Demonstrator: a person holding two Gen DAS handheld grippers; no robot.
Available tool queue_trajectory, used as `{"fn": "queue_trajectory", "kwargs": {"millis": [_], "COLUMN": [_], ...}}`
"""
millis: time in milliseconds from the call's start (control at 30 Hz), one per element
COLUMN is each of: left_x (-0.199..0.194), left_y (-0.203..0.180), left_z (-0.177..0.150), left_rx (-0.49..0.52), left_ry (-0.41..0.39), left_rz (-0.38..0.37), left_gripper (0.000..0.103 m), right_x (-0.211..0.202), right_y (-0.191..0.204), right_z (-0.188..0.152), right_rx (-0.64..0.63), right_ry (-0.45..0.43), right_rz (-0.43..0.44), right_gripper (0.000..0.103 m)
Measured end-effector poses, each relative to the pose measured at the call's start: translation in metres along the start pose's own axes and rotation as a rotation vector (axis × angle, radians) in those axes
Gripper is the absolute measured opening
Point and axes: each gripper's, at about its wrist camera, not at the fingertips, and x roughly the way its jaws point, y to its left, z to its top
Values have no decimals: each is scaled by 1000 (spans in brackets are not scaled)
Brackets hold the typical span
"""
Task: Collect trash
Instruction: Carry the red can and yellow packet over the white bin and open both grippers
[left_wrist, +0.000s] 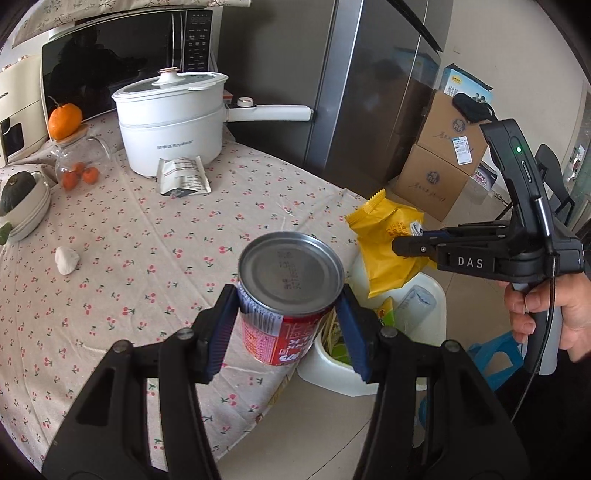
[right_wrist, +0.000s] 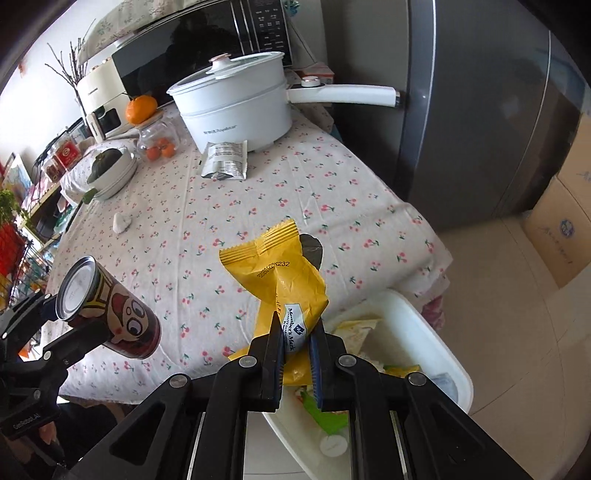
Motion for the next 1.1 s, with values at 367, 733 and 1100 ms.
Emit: {"fn": "queue_trajectory", "kwargs": {"millis": [367,733,1100], "left_x": [40,74,94], "left_y": [-62,-77,-76], "left_z": [-8,-18,-27], "left_rx": [94,83,77], "left_ry": [53,110,135], "left_rz": [-84,-130,-143], "left_gripper": [56,56,56], "right_x": [2,4,7], "right_y": [-61,-94,-111], "right_z": [-33,-52,-62], "right_rx": [109,159,232], "right_ry": [83,128,157], "right_rz": [-24,-48,-48], "right_gripper": [13,13,13]}}
